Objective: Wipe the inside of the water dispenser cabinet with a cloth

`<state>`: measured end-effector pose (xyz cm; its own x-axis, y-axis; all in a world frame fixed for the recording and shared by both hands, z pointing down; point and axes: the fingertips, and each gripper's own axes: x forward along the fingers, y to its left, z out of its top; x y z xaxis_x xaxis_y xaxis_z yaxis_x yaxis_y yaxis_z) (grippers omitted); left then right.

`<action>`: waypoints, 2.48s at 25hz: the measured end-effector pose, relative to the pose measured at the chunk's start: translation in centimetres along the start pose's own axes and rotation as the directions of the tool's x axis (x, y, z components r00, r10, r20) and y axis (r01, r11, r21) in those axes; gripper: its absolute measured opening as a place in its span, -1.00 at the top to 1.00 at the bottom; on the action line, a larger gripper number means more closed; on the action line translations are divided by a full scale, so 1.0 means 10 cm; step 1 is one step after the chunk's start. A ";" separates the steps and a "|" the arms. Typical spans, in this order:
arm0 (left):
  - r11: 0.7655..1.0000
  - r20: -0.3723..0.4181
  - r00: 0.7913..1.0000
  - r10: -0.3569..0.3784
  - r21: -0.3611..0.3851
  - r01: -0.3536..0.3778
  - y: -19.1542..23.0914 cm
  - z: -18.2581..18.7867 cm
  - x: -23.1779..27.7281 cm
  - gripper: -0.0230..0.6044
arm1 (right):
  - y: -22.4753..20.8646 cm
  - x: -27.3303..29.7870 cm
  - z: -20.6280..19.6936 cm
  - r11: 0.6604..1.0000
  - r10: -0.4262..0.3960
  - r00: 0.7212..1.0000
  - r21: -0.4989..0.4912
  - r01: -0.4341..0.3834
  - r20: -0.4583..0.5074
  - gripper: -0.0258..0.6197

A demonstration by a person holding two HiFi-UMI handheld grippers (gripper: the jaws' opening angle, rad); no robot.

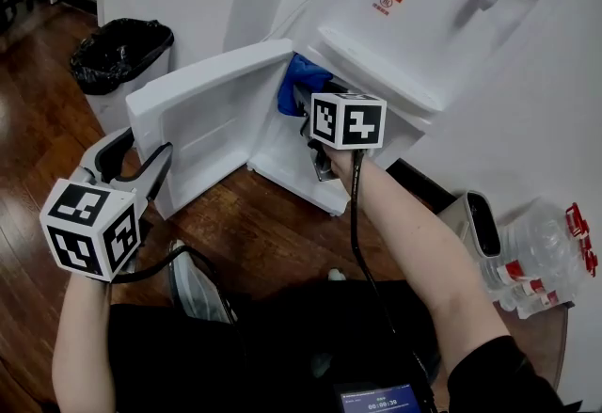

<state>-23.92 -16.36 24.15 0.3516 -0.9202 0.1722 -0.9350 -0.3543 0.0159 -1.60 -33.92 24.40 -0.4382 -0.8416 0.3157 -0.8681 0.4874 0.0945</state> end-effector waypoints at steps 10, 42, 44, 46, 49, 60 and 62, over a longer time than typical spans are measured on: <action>1.000 -0.004 1.000 -0.002 -0.019 0.002 -0.01 0.03 0.01 0.13 | 0.06 0.36 -0.94 1.000 -0.008 0.999 0.029 0.010 -0.053 0.54; 0.768 -0.026 0.785 -0.619 0.189 0.612 -1.85 0.36 -0.61 -0.73 | 1.39 -2.12 -0.50 0.634 0.769 0.615 -0.090 -0.768 0.175 0.52; 0.714 -0.138 0.736 -0.663 0.180 0.677 -2.11 -0.02 -0.53 -0.83 | 1.64 -2.26 -0.53 0.563 0.825 0.542 -0.146 -0.814 0.159 0.52; 0.678 -0.134 0.697 -0.704 0.163 0.716 -2.29 -0.17 -0.46 -0.84 | 1.85 -2.36 -0.63 0.513 0.859 0.502 -0.185 -0.839 0.102 0.52; 0.646 -0.117 0.657 -0.745 0.121 0.754 -2.38 -0.26 -0.43 -0.80 | 1.96 -2.44 -0.81 0.477 0.876 0.482 -0.207 -0.854 0.032 0.52; 0.588 -0.081 0.589 -0.804 0.038 0.808 -2.45 -0.27 -0.60 0.04 | 1.89 -2.52 -0.80 0.430 0.901 0.424 -0.058 -0.901 0.086 0.52; 0.574 -0.078 0.573 -0.816 0.015 0.819 -2.47 -0.27 -0.63 0.09 | 1.88 -2.52 -0.83 0.419 0.907 0.414 -0.053 -0.907 0.083 0.52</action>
<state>-3.21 -1.37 25.37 0.9606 -0.2257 0.1625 -0.2483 -0.9592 0.1354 -4.97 -1.61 26.03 -0.9876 0.0745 0.1384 0.0462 0.9793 -0.1970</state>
